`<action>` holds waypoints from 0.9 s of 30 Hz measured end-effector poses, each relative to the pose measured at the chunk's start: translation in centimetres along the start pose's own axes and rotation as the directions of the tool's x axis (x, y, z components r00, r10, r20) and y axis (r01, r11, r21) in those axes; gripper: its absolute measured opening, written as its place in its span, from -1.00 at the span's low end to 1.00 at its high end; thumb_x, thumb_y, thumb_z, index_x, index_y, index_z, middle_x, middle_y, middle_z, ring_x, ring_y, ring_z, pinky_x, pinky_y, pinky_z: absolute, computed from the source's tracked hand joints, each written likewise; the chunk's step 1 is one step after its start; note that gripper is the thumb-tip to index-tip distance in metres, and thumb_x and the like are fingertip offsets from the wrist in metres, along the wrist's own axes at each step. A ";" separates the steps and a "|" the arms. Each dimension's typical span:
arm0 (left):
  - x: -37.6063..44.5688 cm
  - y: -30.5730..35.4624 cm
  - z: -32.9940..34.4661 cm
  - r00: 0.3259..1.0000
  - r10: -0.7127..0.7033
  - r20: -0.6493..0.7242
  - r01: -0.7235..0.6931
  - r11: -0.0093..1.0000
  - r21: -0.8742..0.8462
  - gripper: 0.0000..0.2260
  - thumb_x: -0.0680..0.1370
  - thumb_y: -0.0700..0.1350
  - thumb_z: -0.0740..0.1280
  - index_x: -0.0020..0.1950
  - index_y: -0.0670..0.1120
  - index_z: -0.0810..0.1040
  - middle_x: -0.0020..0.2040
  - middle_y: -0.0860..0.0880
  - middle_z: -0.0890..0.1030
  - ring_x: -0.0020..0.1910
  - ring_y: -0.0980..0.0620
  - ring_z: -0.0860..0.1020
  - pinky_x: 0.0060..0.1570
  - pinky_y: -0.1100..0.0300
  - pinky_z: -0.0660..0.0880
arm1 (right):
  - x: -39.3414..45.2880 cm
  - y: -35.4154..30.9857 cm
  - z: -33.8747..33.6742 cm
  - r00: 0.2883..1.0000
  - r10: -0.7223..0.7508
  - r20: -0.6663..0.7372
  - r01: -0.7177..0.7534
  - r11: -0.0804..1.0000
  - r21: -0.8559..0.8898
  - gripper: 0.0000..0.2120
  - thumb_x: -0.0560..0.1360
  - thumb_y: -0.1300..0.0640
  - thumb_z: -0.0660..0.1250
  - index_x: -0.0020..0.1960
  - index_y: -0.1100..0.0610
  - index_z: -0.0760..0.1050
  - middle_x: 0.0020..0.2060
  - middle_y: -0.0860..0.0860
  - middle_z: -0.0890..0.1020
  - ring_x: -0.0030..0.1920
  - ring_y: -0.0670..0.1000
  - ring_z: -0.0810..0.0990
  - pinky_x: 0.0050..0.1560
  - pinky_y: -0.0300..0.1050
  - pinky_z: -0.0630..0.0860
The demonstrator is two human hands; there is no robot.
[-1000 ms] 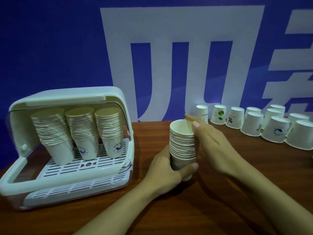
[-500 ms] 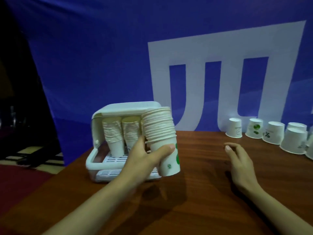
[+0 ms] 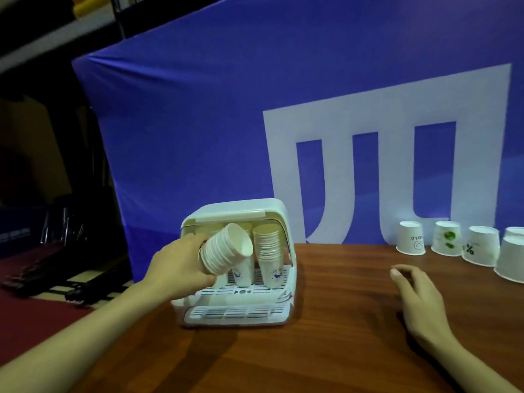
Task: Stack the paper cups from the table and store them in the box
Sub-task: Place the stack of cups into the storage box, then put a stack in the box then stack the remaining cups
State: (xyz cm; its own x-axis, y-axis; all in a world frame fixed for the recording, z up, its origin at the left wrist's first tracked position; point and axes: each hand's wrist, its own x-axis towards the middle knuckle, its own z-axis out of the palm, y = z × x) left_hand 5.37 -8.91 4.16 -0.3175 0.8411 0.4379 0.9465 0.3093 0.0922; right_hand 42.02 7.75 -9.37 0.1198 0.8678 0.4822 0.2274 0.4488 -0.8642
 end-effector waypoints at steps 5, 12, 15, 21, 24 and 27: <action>1.6 -0.9 3.0 0.973 -0.152 0.174 0.193 0.948 -0.253 -0.50 0.26 0.01 0.65 0.06 0.20 0.46 -0.08 0.20 0.61 -0.06 0.04 0.60 -0.20 0.15 0.48 | 0.4 0.5 0.0 1.000 0.006 -0.009 -0.006 1.000 0.011 -0.92 0.64 0.12 0.31 0.08 0.06 0.58 0.02 0.00 0.61 0.03 0.06 0.58 0.07 0.01 0.42; 3.5 -2.7 6.8 0.822 -0.386 0.420 0.553 0.717 -0.424 -0.33 0.14 -0.06 0.79 0.18 -0.02 0.61 0.11 -0.07 0.69 0.12 -0.09 0.65 0.20 -0.04 0.63 | 0.4 0.6 -0.1 0.999 0.025 0.020 -0.024 0.999 -0.024 -0.90 0.64 0.08 0.31 0.10 0.05 0.58 0.05 0.03 0.60 0.07 0.07 0.58 0.16 0.14 0.50; 4.1 -2.8 7.0 0.784 -0.425 0.453 0.611 0.658 -0.440 -0.30 0.13 -0.07 0.80 0.18 -0.07 0.60 0.10 -0.09 0.69 0.08 -0.09 0.67 0.06 0.04 0.64 | 0.3 0.3 -0.1 0.998 0.050 0.025 -0.050 0.998 -0.031 -0.88 0.64 0.05 0.31 0.11 0.04 0.58 0.06 0.02 0.59 0.07 0.07 0.58 0.16 0.26 0.55; 3.8 -3.0 6.9 0.815 -0.428 0.391 0.575 0.682 -0.453 -0.15 0.13 0.00 0.80 0.33 -0.06 0.53 0.20 -0.07 0.66 0.14 -0.07 0.63 0.15 0.04 0.61 | 0.1 0.1 -0.1 0.997 0.063 0.034 -0.061 0.997 -0.044 -0.85 0.64 0.05 0.31 0.13 0.08 0.58 0.07 0.04 0.58 0.11 0.10 0.56 0.16 0.18 0.52; 3.0 -2.3 6.6 0.858 -0.451 0.246 0.512 0.706 -0.490 -0.01 0.14 0.09 0.78 0.43 -0.03 0.34 0.25 -0.05 0.59 0.19 -0.11 0.58 0.19 -0.09 0.61 | 0.2 0.0 -0.1 0.998 0.051 0.043 -0.049 0.998 -0.040 -0.85 0.64 0.07 0.30 0.13 0.10 0.58 0.08 0.06 0.57 0.12 0.08 0.54 0.07 0.04 0.43; 2.3 -1.4 6.1 0.884 -0.455 0.109 0.446 0.750 -0.489 0.03 0.19 0.08 0.77 0.50 -0.03 0.25 0.32 -0.08 0.58 0.28 -0.19 0.55 0.18 -0.11 0.57 | 0.3 0.1 -0.1 0.998 0.055 0.043 -0.054 0.998 -0.037 -0.84 0.64 0.07 0.30 0.14 0.10 0.58 0.08 0.05 0.57 0.12 0.07 0.54 0.10 0.06 0.44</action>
State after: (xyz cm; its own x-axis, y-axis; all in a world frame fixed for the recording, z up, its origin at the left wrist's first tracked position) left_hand 2.99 -4.69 -0.44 -0.7175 0.6512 0.2472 0.5962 0.3905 0.7015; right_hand 42.17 8.02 -9.27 0.0909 0.8996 0.4271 0.2567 0.3932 -0.8829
